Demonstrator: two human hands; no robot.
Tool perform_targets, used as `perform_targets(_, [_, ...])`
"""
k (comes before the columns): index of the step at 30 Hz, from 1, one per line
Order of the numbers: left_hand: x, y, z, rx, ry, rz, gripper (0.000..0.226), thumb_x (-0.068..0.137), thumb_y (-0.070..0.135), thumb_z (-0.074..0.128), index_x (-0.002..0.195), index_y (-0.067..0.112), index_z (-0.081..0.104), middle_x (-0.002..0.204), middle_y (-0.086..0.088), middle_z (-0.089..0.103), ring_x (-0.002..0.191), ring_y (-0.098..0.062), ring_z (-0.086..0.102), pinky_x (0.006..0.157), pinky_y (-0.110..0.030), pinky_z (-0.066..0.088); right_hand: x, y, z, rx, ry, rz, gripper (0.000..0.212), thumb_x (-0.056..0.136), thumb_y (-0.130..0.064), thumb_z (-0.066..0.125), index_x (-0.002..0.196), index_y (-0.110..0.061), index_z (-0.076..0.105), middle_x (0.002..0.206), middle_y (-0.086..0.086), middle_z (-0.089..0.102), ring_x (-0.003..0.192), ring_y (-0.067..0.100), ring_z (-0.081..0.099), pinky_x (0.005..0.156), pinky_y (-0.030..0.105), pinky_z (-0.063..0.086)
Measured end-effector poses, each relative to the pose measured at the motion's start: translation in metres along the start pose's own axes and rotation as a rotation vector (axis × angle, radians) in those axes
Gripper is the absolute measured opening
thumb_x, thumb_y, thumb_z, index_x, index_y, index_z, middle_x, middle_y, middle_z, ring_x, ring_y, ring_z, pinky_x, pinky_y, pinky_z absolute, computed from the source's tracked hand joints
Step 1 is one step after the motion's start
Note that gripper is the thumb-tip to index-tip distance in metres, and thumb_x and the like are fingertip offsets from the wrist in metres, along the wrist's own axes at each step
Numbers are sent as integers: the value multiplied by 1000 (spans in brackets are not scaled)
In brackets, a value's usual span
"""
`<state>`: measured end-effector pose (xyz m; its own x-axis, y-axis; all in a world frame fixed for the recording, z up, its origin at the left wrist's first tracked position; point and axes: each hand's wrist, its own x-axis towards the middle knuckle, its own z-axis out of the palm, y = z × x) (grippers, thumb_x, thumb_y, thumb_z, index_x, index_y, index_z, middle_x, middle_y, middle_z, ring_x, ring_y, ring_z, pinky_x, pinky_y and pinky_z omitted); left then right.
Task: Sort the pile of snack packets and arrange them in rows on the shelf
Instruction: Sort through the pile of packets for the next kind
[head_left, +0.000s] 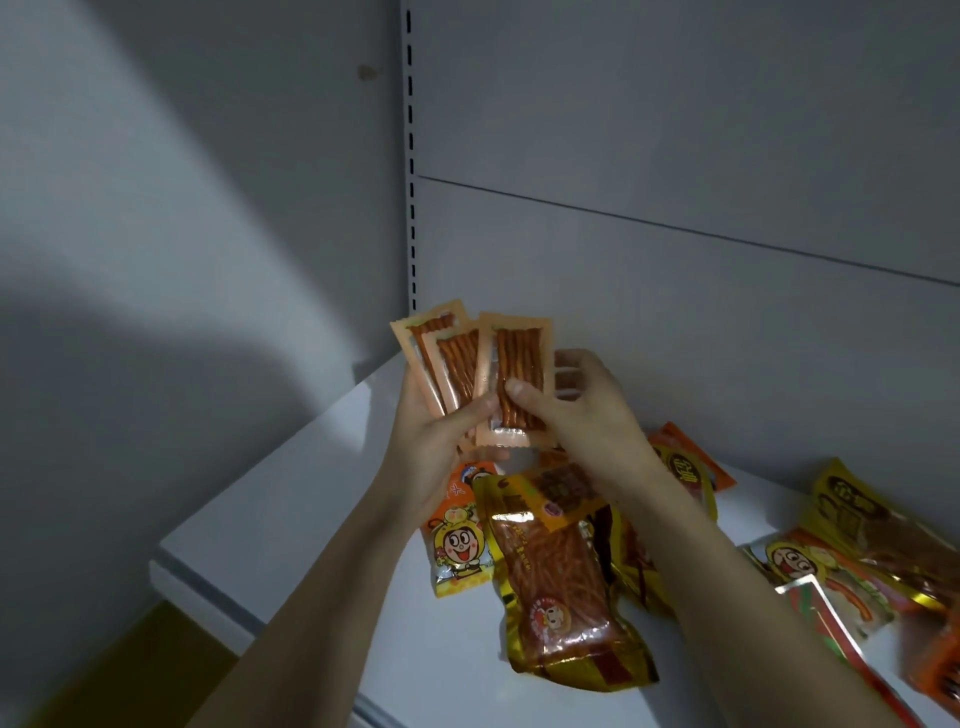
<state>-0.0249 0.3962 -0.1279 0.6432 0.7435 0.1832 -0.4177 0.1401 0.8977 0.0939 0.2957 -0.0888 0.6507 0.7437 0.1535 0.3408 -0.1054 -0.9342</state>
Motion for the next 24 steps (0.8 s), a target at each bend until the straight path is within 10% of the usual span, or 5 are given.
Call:
perform_targets(11, [-14,13,18,-5,-30,-87,25,106,17,46,127,27,57,107,-1,75,83,-20,75,58,-35,60,-15,-13,-21,252,105,221,15,88,-14,72,103,-14,73,97,6,77,93,26,74,84,46,59])
perform_targets(15, [-28,22,54,77,-100,-79,22,107,23,46,116,33,64,109,4,76,101,-20,73,89,-41,58,-41,-27,-58,330,192,206,18,90,-8,69,107,-6,72,96,12,76,88,29,75,67,37,60])
perform_targets(19, [-59,30,109,-46,-193,-105,22,106,19,46,119,24,63,105,-2,77,96,-22,75,80,-39,61,-81,-34,-105,405,285,147,14,91,-4,67,105,-2,70,95,15,75,78,24,75,55,28,57])
perform_targets(24, [-121,22,190,-78,-252,-123,25,106,21,47,127,17,61,111,-8,76,97,-25,75,70,-36,62,-160,-25,-179,470,335,102,18,90,-5,68,107,-3,72,102,14,76,95,28,73,82,40,59])
